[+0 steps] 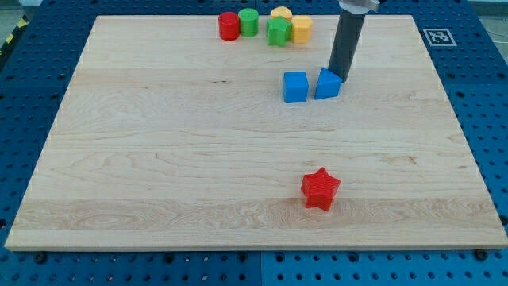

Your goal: Touch the top of the blue cube

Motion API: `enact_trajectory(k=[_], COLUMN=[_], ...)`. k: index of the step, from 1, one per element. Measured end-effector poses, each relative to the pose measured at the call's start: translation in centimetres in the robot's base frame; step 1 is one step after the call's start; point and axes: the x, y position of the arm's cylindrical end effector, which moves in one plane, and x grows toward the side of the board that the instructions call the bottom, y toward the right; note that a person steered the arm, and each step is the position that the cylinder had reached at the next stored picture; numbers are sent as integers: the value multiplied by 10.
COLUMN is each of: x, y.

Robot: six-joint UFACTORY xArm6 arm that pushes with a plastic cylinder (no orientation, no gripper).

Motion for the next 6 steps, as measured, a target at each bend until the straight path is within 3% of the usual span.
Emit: enact_trajectory(k=[2, 3, 4, 6], x=[8, -20, -20, -8], y=[0, -2, -9, -67])
